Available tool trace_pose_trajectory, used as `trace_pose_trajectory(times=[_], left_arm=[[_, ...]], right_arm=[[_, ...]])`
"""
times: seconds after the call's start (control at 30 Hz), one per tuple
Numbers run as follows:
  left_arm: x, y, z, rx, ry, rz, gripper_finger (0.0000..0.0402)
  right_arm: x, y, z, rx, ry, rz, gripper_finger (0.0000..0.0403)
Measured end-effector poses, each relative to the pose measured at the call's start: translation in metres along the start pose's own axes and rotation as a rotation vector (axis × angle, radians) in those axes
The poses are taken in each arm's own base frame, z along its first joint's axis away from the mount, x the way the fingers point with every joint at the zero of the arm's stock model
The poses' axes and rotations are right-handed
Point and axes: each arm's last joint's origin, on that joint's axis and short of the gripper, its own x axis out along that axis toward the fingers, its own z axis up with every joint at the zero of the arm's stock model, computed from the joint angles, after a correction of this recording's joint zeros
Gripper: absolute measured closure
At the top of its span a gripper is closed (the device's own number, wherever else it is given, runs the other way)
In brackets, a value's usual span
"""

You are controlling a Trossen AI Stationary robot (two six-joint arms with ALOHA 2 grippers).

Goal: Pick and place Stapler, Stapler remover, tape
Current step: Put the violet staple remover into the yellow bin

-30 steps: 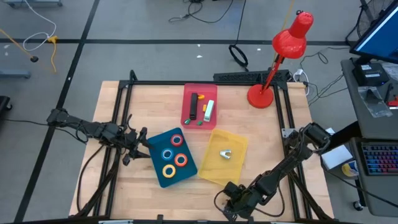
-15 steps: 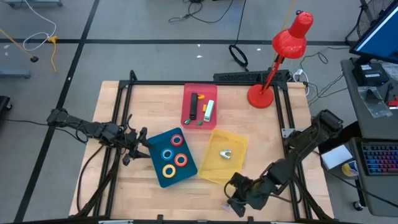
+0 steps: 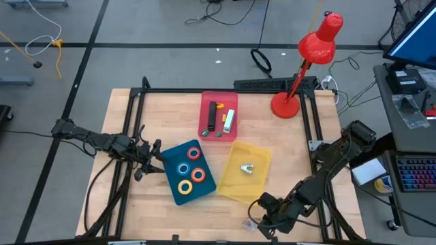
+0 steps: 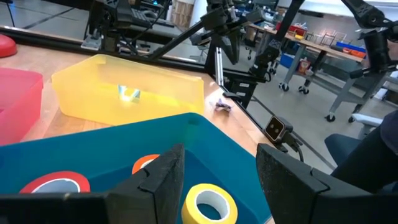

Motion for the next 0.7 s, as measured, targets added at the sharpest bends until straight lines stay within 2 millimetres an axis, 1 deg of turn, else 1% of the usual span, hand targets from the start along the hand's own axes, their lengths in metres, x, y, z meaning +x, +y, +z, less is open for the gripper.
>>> trace_pose_trajectory(times=[0.1, 0.2, 0.33, 0.4, 0.47, 0.57, 0.7], left_arm=[[0.000, 0.000, 0.000, 0.000, 0.000, 0.000, 0.0204], [0.000, 0.000, 0.000, -0.001, -0.001, 0.000, 0.0204], [0.000, 0.000, 0.000, -0.001, -0.001, 0.000, 0.0204], [0.000, 0.000, 0.000, -0.001, -0.001, 0.000, 0.0204], [0.000, 0.000, 0.000, -0.001, -0.001, 0.000, 0.0204], [0.000, 0.000, 0.000, -0.003, -0.001, 0.000, 0.0204], [0.000, 0.000, 0.000, -0.011, 0.000, 0.000, 0.0204]], right_arm=[[0.004, -0.004, 0.001, 0.016, -0.024, 0.017, 0.0352], [0.011, -0.013, 0.001, 0.062, -0.029, 0.028, 0.0304], [0.024, -0.032, 0.003, 0.128, -0.064, 0.074, 0.0235], [0.030, -0.042, 0.005, 0.152, -0.091, 0.113, 0.0209], [0.035, -0.053, 0.006, 0.193, -0.129, 0.141, 0.0192], [0.039, -0.066, 0.008, 0.218, -0.159, 0.139, 0.0182], [0.040, -0.069, 0.008, 0.218, -0.147, 0.138, 0.0186]])
